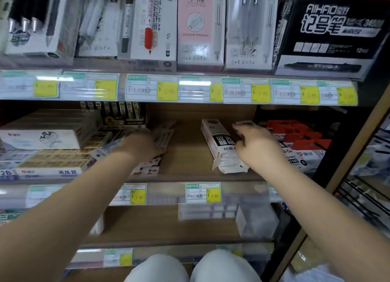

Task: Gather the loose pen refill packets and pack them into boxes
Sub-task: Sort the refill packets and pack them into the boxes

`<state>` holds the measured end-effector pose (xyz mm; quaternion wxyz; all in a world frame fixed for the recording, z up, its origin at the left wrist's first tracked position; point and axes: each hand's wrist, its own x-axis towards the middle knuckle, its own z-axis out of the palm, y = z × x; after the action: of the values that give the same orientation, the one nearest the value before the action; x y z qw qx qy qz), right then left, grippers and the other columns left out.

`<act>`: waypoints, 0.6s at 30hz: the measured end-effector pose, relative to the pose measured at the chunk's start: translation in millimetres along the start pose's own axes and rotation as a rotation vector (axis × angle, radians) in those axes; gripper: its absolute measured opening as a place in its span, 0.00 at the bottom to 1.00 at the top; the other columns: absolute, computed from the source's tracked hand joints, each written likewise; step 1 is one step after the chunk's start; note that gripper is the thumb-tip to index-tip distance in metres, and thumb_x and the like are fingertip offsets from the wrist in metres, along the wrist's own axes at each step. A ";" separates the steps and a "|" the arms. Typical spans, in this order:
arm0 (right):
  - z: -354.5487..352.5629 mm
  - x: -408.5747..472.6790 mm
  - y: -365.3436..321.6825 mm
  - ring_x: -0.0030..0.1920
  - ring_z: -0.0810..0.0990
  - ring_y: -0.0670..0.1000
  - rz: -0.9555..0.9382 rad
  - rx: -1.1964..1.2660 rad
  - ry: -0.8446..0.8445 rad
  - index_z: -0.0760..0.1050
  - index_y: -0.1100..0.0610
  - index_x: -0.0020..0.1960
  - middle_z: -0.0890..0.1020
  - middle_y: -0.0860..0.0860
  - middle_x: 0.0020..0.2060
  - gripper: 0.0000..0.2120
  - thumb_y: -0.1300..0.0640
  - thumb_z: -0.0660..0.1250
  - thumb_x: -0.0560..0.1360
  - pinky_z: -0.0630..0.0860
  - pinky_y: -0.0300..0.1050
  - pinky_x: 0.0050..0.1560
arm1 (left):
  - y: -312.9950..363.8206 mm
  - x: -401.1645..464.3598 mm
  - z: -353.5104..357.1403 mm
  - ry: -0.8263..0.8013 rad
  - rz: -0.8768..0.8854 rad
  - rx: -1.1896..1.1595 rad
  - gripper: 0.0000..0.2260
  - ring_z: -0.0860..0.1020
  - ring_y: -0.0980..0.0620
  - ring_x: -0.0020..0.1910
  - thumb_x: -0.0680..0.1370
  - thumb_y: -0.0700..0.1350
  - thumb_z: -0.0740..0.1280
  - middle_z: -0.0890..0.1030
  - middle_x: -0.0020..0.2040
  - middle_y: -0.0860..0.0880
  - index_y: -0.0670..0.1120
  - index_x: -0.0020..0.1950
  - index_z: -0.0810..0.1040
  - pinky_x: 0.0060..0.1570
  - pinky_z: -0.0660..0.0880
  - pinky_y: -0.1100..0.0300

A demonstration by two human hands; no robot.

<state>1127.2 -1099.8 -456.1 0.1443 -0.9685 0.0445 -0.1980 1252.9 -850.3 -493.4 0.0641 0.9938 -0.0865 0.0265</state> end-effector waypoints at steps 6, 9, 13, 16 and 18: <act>5.2 -12.3 -13.9 0.59 0.75 0.59 -0.124 0.030 0.096 0.74 0.55 0.64 0.79 0.56 0.58 0.21 0.63 0.60 0.72 0.72 0.52 0.58 | 15.7 -13.8 -1.2 0.072 0.035 0.092 0.26 0.79 0.41 0.50 0.73 0.57 0.67 0.78 0.53 0.40 0.38 0.60 0.73 0.46 0.78 0.51; 7.7 -21.3 -18.4 0.57 0.76 0.58 -0.142 0.032 0.103 0.76 0.55 0.62 0.80 0.55 0.56 0.20 0.64 0.60 0.72 0.74 0.51 0.55 | 23.5 -18.1 -0.7 0.092 0.019 0.140 0.17 0.79 0.41 0.50 0.76 0.50 0.67 0.79 0.52 0.41 0.39 0.57 0.75 0.43 0.77 0.53; 7.8 -31.7 -21.9 0.56 0.77 0.56 -0.143 0.053 0.111 0.76 0.54 0.62 0.80 0.53 0.57 0.19 0.63 0.60 0.73 0.75 0.50 0.55 | 28.7 -20.9 -1.3 0.143 0.012 0.203 0.13 0.79 0.40 0.50 0.77 0.45 0.65 0.79 0.52 0.39 0.38 0.58 0.75 0.40 0.74 0.53; 8.9 -37.1 -22.8 0.57 0.78 0.55 -0.157 0.072 0.104 0.77 0.54 0.61 0.81 0.52 0.57 0.19 0.64 0.60 0.73 0.75 0.50 0.55 | 31.0 -21.7 -0.3 0.184 0.027 0.218 0.15 0.79 0.39 0.49 0.77 0.43 0.64 0.80 0.51 0.39 0.38 0.61 0.73 0.38 0.74 0.53; 10.3 -40.8 -23.2 0.57 0.78 0.55 -0.172 0.080 0.108 0.77 0.54 0.61 0.81 0.52 0.57 0.19 0.63 0.60 0.73 0.75 0.51 0.56 | 32.6 -23.6 1.9 0.213 0.036 0.216 0.17 0.80 0.39 0.48 0.77 0.41 0.62 0.80 0.52 0.39 0.39 0.65 0.72 0.36 0.73 0.53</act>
<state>1094.5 -1069.1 -473.4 0.1628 -0.9501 -0.0389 -0.2633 1224.1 -878.5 -492.8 -0.0349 0.9848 -0.0935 0.1420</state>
